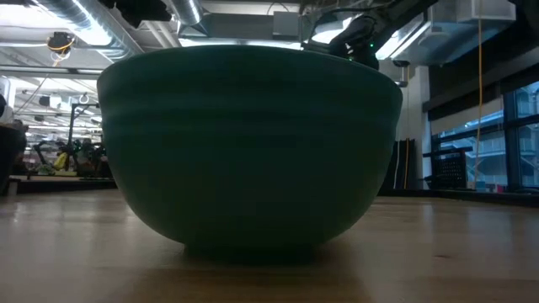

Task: Nest bowls inside each other
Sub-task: Stack the blue bowl on the light green bowl

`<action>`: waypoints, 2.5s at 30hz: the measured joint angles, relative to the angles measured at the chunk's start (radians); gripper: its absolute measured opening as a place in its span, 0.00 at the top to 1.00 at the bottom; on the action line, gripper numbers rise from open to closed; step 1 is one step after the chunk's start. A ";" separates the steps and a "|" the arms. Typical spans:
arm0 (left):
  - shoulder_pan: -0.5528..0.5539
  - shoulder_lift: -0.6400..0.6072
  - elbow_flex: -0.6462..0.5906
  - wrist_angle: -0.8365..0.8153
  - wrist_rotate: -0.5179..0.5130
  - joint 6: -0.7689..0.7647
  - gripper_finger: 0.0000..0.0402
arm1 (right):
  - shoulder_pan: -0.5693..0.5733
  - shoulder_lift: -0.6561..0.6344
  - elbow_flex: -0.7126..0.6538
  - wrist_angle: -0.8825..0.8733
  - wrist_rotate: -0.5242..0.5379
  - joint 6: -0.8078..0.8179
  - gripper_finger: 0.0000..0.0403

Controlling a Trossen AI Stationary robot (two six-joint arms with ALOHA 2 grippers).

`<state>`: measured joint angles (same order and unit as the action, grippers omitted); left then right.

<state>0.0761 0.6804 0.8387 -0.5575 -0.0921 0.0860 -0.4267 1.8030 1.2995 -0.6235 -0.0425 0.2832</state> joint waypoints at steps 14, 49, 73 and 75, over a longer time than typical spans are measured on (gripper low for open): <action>0.000 0.000 0.000 0.000 0.000 0.001 0.66 | 0.000 0.015 0.000 0.002 -0.037 0.022 0.44; 0.000 0.000 0.000 -0.012 0.000 0.000 0.66 | 0.006 0.081 0.009 0.021 -0.065 0.000 0.97; 0.000 0.000 0.000 -0.011 0.000 0.000 0.66 | 0.084 0.078 0.691 -0.652 -0.041 -0.136 0.97; 0.000 0.000 0.000 -0.011 0.000 -0.003 0.66 | 0.127 0.078 0.694 -0.664 -0.046 -0.131 0.97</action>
<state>0.0763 0.6805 0.8387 -0.5690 -0.0918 0.0834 -0.3000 1.8814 1.9934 -1.2876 -0.0887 0.1522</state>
